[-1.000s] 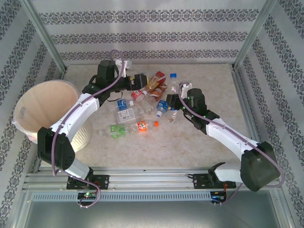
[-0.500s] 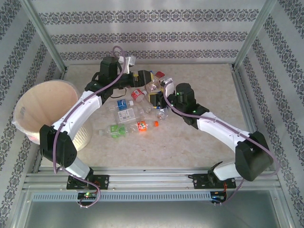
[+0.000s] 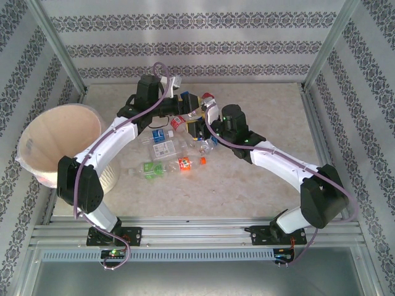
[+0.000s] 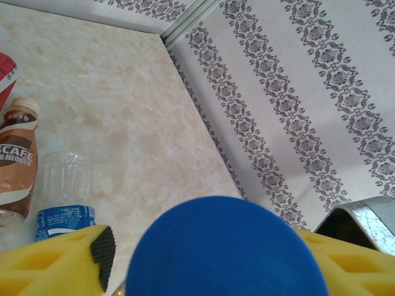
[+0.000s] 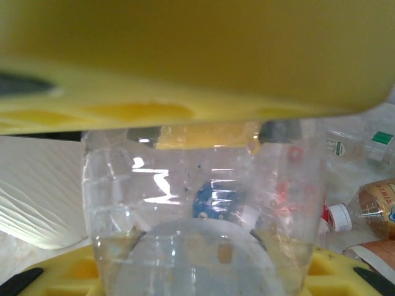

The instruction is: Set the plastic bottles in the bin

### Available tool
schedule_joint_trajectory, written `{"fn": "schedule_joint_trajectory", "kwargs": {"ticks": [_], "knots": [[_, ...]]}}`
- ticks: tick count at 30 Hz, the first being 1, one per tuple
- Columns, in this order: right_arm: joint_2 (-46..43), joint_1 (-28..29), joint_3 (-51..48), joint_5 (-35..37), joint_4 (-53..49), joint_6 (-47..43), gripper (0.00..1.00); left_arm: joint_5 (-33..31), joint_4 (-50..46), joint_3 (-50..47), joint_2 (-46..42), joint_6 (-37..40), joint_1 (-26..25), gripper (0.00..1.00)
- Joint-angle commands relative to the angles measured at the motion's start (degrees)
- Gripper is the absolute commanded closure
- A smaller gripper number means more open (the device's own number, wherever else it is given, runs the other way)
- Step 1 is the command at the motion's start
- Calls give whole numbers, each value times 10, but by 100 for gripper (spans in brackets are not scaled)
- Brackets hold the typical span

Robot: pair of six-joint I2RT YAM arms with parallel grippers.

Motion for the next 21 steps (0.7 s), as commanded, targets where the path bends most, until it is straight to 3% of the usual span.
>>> {"fn": "schedule_joint_trajectory", "kwargs": {"ticks": [1,5,14,21], "knots": [[-7,8,15,-18,19,-19,52,2,18,1,9,-11,-4,37],[-2,6,14,-31,12,-16,43,-7,27,1,13,-17,-4,45],[-5,-13,5,-28,7,-12,3,-93,-13,20,27,-11,-2,52],[-86,-44,-26,-22,-14,-21,2,-187,-102,68,9,24,20,54]]}}
